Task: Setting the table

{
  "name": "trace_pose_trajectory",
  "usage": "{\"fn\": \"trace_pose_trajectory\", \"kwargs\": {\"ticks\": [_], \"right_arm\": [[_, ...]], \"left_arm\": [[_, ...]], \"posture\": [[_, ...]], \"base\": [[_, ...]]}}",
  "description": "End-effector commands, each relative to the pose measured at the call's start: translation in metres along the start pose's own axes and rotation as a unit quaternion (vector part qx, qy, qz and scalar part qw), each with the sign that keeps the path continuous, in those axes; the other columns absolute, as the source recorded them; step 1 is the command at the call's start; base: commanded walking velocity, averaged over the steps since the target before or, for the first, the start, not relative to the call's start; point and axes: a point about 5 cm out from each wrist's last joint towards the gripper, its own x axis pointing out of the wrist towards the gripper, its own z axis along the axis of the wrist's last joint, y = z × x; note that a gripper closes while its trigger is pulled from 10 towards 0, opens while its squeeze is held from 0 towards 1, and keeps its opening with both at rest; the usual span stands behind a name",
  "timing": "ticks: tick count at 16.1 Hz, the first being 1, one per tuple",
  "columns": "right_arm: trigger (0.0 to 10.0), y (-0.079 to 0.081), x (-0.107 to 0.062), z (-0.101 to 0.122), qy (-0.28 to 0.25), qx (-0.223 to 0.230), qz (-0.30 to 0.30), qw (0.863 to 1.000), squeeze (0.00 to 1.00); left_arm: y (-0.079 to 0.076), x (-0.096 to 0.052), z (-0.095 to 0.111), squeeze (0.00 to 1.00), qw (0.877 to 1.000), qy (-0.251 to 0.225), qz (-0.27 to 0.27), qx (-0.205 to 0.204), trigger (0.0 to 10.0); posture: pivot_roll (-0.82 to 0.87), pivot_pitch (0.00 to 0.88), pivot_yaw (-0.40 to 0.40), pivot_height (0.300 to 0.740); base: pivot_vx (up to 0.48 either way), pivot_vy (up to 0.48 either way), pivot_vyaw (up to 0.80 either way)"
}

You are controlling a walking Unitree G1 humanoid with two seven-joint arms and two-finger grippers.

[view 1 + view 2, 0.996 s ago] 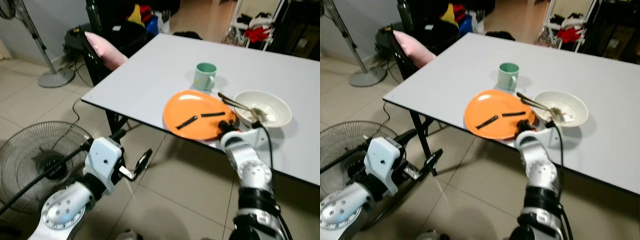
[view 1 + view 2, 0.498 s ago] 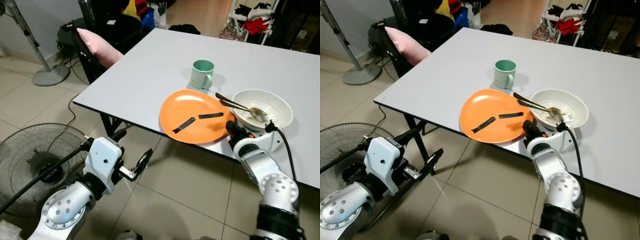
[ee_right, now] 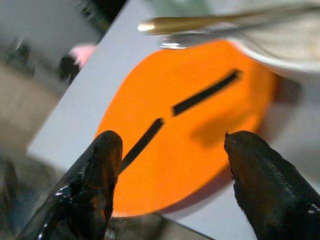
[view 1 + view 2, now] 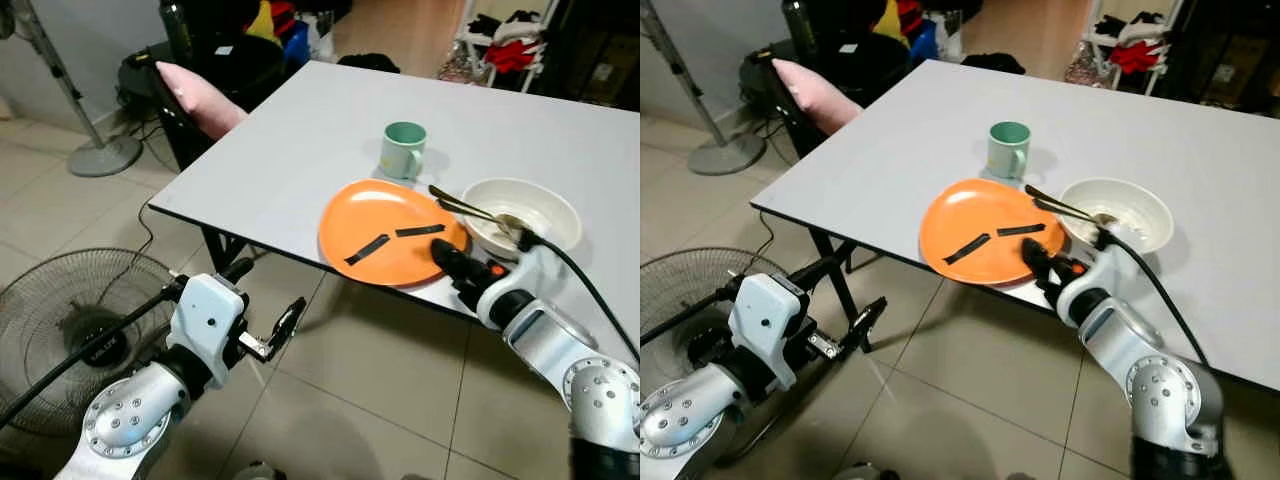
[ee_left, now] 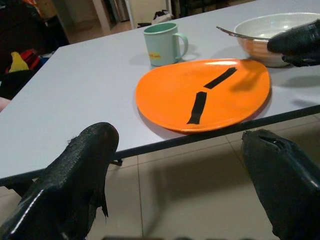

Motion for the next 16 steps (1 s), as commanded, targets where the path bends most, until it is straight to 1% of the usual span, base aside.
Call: {"fn": "trace_pose_trajectory", "kwargs": {"ticks": [1, 2, 3, 4, 5, 6, 7, 8, 9, 10, 11, 12, 14, 16], "right_arm": [[10.0, 0.014, 0.001, -0.003, 0.010, -0.070, 0.041, 0.997, 1.00], [10.0, 0.019, 0.001, -0.004, 0.018, -0.131, 0.065, 0.989, 1.00], [10.0, 0.027, 0.002, -0.006, 0.025, -0.180, 0.098, 0.978, 1.00], [10.0, 0.033, 0.005, -0.008, 0.030, -0.218, 0.127, 0.967, 1.00], [10.0, 0.037, 0.008, -0.009, 0.033, -0.242, 0.140, 0.960, 1.00], [10.0, 0.041, 0.014, -0.013, 0.046, -0.296, 0.167, 0.939, 1.00], [10.0, 0.043, 0.020, -0.017, 0.059, -0.331, 0.186, 0.923, 1.00], [10.0, 0.044, 0.025, -0.021, 0.070, -0.363, 0.198, 0.908, 1.00], [10.0, 0.043, 0.029, -0.024, 0.080, -0.382, 0.203, 0.898, 1.00], [10.0, 0.041, 0.036, -0.028, 0.093, -0.401, 0.208, 0.887, 0.55], [10.0, 0.039, 0.041, -0.031, 0.102, -0.424, 0.206, 0.876, 0.00], [10.0, 0.037, 0.046, -0.032, 0.102, -0.431, 0.197, 0.875, 0.00], [10.0, 0.034, 0.056, -0.028, 0.092, -0.432, 0.176, 0.880, 0.00], [10.0, 0.027, 0.067, -0.023, 0.084, -0.446, 0.141, 0.880, 0.00]], "left_arm": [[0.001, 0.000, -0.002, 0.00, 1.000, 0.008, -0.005, 0.002, 10.0], [0.001, 0.001, -0.003, 0.00, 1.000, 0.010, -0.007, 0.004, 10.0], [0.001, 0.001, -0.003, 0.00, 1.000, 0.012, -0.010, 0.005, 10.0], [0.001, 0.001, -0.004, 0.00, 1.000, 0.015, -0.015, 0.007, 10.0], [0.000, 0.000, -0.004, 0.00, 1.000, 0.018, -0.019, 0.008, 10.0], [-0.001, -0.001, -0.005, 0.00, 0.999, 0.022, -0.026, 0.008, 10.0], [-0.001, -0.001, -0.005, 0.00, 0.999, 0.023, -0.029, 0.008, 10.0], [-0.001, -0.001, -0.006, 0.00, 0.999, 0.024, -0.031, 0.007, 10.0], [-0.001, -0.001, -0.006, 0.00, 0.999, 0.025, -0.032, 0.008, 10.0], [-0.001, -0.001, -0.006, 0.00, 0.999, 0.026, -0.032, 0.009, 10.0], [-0.001, -0.002, -0.006, 0.00, 0.999, 0.027, -0.033, 0.009, 10.0], [0.000, -0.002, -0.006, 0.00, 0.999, 0.028, -0.033, 0.011, 10.0], [0.000, -0.002, -0.006, 0.00, 0.999, 0.029, -0.032, 0.013, 10.0], [0.001, -0.002, -0.006, 0.00, 0.999, 0.029, -0.031, 0.014, 10.0]], "posture": [[-0.04, 0.035, 0.080, 0.740], [-0.04, 0.035, 0.082, 0.740], [-0.04, 0.034, 0.083, 0.740], [-0.04, 0.033, 0.085, 0.740], [-0.04, 0.032, 0.086, 0.740], [-0.03, 0.031, 0.085, 0.740], [-0.03, 0.029, 0.084, 0.740], [-0.03, 0.029, 0.085, 0.740], [-0.03, 0.029, 0.084, 0.740], [-0.02, 0.029, 0.084, 0.740], [-0.02, 0.029, 0.084, 0.740], [-0.02, 0.030, 0.083, 0.740], [-0.02, 0.032, 0.083, 0.740], [-0.01, 0.032, 0.084, 0.740]], "base": [[0.000, 0.000, 0.00], [0.000, 0.000, 0.00], [0.000, 0.000, 0.00], [0.000, 0.000, 0.00], [0.000, 0.000, 0.00], [0.000, 0.000, 0.00], [0.000, 0.000, 0.00], [0.000, 0.000, 0.00], [0.000, 0.000, 0.00], [0.000, 0.000, 0.00], [0.000, 0.000, 0.00], [0.000, 0.000, 0.00], [0.000, 0.000, 0.00], [0.000, 0.000, 0.00]]}}
